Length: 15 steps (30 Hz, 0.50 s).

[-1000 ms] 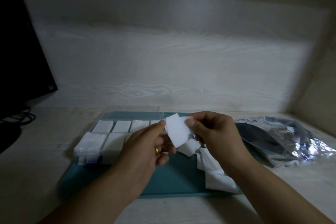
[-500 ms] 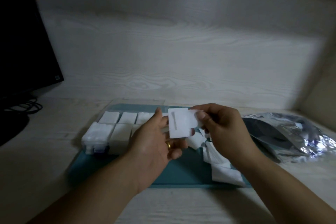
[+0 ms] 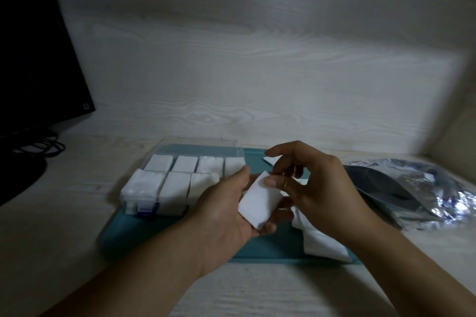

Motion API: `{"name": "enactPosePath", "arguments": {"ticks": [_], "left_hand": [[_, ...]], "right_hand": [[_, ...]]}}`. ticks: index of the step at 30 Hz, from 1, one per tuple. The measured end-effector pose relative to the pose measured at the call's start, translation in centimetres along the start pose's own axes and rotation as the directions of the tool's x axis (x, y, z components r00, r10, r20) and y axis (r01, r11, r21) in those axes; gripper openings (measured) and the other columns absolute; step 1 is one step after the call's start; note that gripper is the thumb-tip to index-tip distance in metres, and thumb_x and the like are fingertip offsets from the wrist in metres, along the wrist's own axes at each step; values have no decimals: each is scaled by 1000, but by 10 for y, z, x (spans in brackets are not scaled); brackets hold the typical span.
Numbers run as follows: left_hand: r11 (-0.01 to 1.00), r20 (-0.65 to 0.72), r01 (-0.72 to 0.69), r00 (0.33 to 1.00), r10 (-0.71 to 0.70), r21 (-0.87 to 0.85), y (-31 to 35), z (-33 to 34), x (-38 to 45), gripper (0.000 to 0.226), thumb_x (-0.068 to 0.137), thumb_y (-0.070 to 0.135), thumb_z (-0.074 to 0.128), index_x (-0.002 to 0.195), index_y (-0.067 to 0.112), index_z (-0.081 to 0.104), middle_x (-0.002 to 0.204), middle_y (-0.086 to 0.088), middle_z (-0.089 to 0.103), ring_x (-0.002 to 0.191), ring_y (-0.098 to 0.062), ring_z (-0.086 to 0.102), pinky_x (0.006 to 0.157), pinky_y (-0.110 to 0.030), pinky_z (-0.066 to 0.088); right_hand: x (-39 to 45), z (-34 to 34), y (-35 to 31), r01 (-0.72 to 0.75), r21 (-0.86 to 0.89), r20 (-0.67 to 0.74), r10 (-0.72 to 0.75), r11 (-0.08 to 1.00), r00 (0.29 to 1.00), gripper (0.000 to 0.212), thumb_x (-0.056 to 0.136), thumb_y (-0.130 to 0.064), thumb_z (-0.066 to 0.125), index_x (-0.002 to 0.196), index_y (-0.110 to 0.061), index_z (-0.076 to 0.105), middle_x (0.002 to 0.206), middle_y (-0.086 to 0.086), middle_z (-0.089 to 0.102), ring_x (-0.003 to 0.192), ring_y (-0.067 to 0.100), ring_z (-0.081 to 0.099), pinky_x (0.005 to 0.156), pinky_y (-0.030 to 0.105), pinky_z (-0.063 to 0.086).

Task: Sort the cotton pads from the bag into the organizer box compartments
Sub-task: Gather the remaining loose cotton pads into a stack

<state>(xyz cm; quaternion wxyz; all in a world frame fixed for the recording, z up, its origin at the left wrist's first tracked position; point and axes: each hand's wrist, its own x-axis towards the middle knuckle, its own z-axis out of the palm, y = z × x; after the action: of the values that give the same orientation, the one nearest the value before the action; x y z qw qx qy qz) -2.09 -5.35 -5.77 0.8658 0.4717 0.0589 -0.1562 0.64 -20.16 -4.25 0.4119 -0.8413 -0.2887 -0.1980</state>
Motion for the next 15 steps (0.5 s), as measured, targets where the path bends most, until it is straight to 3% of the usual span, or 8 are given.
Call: {"name": "enactPosePath", "arguments": {"ticks": [6,10,13,15], "left_hand": [[996,-90,-90,992,87,-27,1,2,-1,35,103,26,40,104,2,66,73,-12,67,58,-20,57,56,-30,35],[986,-135,-128,984,113,-109,5,2,-2,33,103,23,43,115,1,64,92,-18,68,74,-23,63,59,-32,52],[985,-127,-154,982,143,-82,4,-1,-1,35,103,28,43,114,5,66,94,-16,72,79,-25,68,68,-35,53],[985,-123,-155,982,146,-72,5,-3,-1,38,104,30,41,116,5,67,100,-17,72,84,-26,68,72,-36,52]], "right_hand": [[-2,9,9,94,-314,1,-98,945,995,30,85,-27,72,114,-26,64,101,-17,61,93,-2,52,75,4,38],[-7,5,4,60,-151,111,-43,987,993,53,84,-42,69,132,-34,48,122,-25,49,114,-10,44,88,1,34],[-11,11,0,166,-166,234,-124,972,964,76,77,-49,76,141,-33,38,133,-20,44,123,-2,42,97,5,34],[-12,16,0,167,-167,237,-125,972,964,77,77,-44,77,142,-31,38,132,-18,46,122,1,45,96,4,34]]}}
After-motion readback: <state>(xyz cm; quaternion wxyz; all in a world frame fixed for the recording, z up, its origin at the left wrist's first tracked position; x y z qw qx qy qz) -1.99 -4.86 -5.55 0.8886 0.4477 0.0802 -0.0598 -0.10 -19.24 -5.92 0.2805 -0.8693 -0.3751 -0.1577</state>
